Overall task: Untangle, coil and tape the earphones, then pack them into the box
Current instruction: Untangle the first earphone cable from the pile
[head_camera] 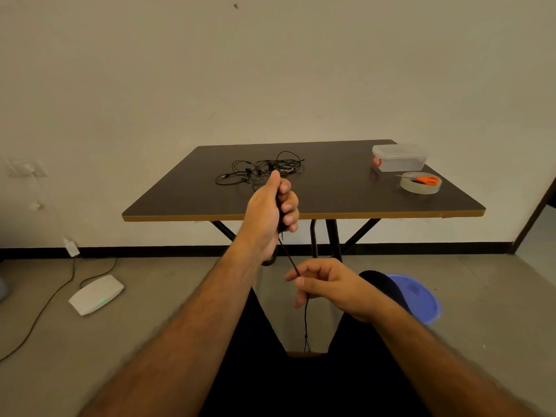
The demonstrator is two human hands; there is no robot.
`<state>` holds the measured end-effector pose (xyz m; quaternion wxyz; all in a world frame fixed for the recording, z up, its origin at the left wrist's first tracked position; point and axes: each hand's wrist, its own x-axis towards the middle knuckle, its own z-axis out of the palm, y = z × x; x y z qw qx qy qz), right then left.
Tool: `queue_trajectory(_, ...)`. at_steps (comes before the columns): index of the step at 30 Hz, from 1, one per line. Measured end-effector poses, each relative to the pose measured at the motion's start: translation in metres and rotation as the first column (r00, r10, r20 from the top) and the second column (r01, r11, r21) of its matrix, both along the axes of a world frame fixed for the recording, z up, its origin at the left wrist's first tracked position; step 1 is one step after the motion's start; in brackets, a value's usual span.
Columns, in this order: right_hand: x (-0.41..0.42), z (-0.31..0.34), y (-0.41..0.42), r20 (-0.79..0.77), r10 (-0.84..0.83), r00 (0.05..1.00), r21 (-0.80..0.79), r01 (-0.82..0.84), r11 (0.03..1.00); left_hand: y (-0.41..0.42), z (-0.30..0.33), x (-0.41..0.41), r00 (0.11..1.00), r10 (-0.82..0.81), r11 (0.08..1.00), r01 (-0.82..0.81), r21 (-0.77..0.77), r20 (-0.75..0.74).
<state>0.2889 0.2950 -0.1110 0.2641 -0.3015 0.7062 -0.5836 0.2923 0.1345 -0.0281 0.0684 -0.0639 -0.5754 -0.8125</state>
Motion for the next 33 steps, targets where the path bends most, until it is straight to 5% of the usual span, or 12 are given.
queue_trajectory(9, 0.001, 0.027, 0.008, -0.277, -0.068, 0.958, 0.119, 0.104, 0.987, -0.011, -0.017, -0.003, 0.995, 0.095, 0.969, -0.095, -0.227, -0.011)
queue_trajectory(18, -0.010, 0.075, 0.006, -0.690, -0.110, 0.716, 0.121, 0.264, 0.957, 0.006, -0.027, 0.005, 0.996, -0.063, 0.829, 0.091, -0.552, 0.069)
queue_trajectory(22, -0.024, 0.084, 0.007, -0.727, -0.186, 0.662, 0.025, 0.295, 0.955, 0.011, -0.030, 0.006, 0.980, -0.127, 0.882, 0.183, -0.433, 0.155)
queue_trajectory(29, -0.036, 0.092, 0.010, -0.557, -0.217, 0.802, -0.134, 0.171, 0.976, 0.013, -0.025, 0.008, 0.955, -0.215, 0.895, 0.276, -0.349, 0.204)
queue_trajectory(33, -0.043, 0.086, 0.009, -0.480, -0.220, 0.850, -0.215, 0.129, 0.968, 0.012, -0.025, 0.008, 0.884, -0.379, 0.887, 0.431, -0.167, 0.274)
